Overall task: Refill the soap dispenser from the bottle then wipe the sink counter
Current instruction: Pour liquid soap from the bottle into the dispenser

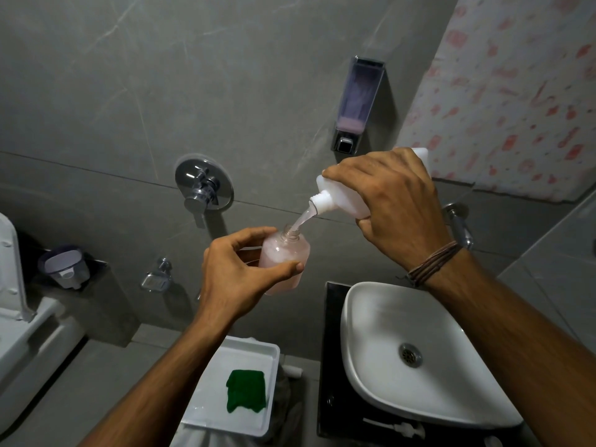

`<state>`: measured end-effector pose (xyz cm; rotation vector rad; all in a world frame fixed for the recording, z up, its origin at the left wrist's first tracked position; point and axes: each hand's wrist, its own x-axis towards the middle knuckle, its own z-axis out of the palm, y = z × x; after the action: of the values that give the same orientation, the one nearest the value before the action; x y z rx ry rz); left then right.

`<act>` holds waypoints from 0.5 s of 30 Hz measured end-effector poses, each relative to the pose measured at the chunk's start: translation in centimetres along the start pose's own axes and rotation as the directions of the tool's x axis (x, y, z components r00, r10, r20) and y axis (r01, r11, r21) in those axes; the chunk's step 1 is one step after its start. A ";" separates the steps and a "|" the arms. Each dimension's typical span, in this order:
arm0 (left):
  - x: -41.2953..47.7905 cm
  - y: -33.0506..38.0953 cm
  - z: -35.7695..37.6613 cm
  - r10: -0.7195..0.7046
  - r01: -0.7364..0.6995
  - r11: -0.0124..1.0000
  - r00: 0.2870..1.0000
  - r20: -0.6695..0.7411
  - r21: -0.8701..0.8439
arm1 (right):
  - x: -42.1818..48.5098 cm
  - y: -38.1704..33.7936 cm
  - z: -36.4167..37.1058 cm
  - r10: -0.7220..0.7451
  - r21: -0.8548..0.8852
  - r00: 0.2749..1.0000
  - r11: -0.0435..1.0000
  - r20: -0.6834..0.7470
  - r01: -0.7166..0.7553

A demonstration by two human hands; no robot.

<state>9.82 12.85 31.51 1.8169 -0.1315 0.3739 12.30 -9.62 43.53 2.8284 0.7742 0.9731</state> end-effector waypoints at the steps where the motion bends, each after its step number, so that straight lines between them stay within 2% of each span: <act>1: 0.0 0.0 0.0 -0.002 0.002 1.000 1.000 0.006 -0.006 | 0.0 0.0 0.0 -0.002 -0.002 1.000 1.000 -0.005 0.002; 15: 0.6 -0.5 0.4 -0.001 0.002 1.000 1.000 0.017 -0.008 | 0.2 0.3 0.8 -0.009 0.000 1.000 1.000 -0.017 0.009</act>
<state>10.61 12.64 31.16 1.8124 -0.1432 0.3565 13.07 -9.71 43.11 2.8177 0.7874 0.9970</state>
